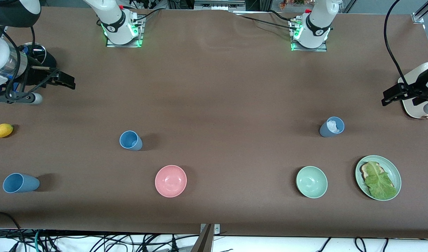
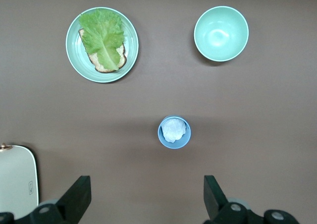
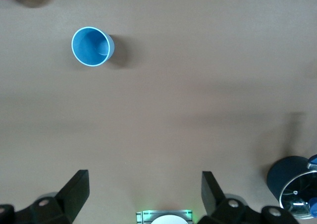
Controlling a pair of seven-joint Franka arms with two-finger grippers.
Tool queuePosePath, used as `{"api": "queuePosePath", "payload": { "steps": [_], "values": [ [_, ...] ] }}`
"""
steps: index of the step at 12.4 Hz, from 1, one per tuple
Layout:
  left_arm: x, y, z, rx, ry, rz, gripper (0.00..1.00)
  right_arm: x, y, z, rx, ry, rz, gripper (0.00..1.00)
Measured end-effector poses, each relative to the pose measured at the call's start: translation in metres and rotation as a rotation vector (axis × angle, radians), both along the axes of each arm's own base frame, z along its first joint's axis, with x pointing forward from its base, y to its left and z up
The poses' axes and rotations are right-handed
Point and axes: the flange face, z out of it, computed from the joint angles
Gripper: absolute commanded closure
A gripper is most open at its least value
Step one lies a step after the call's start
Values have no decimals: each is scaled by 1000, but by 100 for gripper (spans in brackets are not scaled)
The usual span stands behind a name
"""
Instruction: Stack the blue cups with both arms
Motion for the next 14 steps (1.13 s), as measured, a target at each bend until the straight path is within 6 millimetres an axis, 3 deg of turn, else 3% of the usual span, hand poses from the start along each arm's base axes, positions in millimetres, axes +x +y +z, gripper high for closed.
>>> {"api": "queuePosePath", "payload": {
  "steps": [6, 9, 11, 14],
  "values": [
    [0, 0, 0, 0, 0, 0, 0, 6, 1, 4, 4, -51, 2, 0],
    [2, 1, -4, 0, 5, 1, 0, 11, 0, -5, 20, -37, -6, 0],
    [15, 10, -35, 2, 46, 17, 0, 19, -2, -24, 46, -8, -20, 0],
    [39, 43, -116, -16, 142, 75, 0, 38, 2, -62, 53, 10, -18, 0]
  ]
}}
